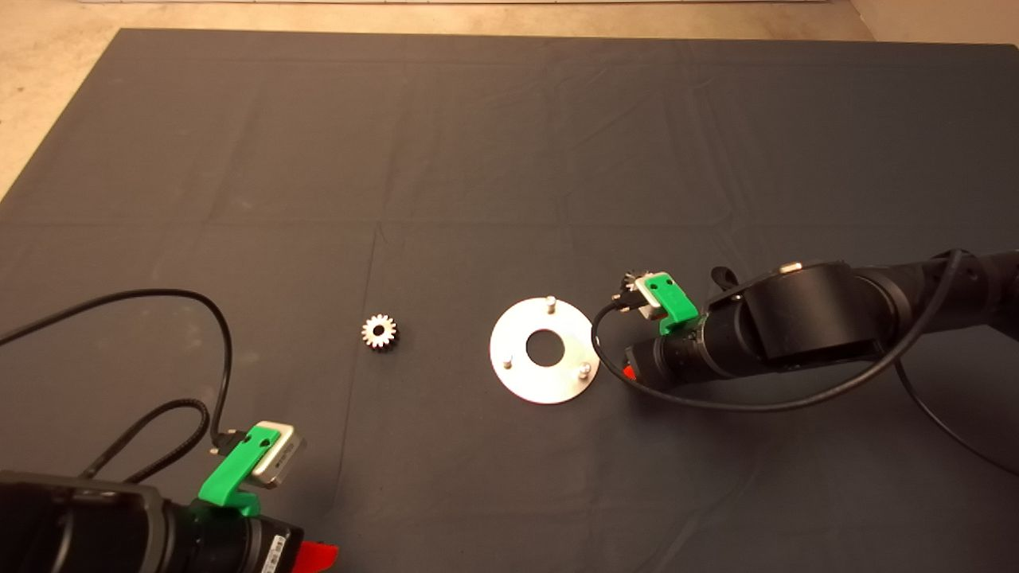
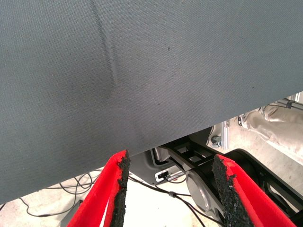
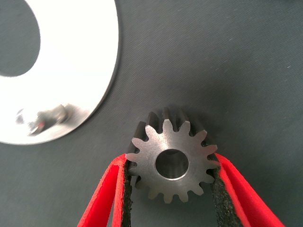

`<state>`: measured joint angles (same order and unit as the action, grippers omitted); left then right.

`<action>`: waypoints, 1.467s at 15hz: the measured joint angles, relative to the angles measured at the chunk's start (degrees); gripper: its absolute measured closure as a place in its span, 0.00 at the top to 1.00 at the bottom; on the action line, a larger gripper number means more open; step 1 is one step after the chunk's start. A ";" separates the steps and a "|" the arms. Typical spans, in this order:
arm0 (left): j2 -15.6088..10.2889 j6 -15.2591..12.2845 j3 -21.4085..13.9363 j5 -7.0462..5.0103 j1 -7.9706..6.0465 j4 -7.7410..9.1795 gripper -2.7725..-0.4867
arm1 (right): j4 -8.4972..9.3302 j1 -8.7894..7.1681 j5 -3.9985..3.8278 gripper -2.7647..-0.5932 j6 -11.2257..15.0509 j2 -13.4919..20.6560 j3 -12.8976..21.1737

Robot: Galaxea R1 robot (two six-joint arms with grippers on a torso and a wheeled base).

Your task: Install three planetary gears onto the carrier pins

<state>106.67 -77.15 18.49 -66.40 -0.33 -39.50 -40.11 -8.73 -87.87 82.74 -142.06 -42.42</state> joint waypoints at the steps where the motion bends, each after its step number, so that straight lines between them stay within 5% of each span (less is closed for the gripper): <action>1: 0.02 0.00 0.00 0.00 0.00 0.00 0.30 | 0.00 0.00 -0.05 0.15 0.00 0.11 0.75; 6: 0.05 0.00 0.00 -0.02 0.00 0.00 0.30 | 0.01 -0.64 -0.02 0.15 1.38 0.14 4.09; 14: 0.19 0.00 0.00 0.04 -0.02 -0.02 0.30 | 0.23 -6.64 -0.28 0.15 3.10 -2.07 5.15; 22: 0.20 0.00 0.00 0.20 -0.02 -0.02 0.30 | 3.28 -7.64 -0.18 0.15 3.25 -8.25 1.71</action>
<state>106.86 -77.15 18.49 -66.21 -0.35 -39.52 -36.82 -16.37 -88.05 85.99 -150.31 -40.71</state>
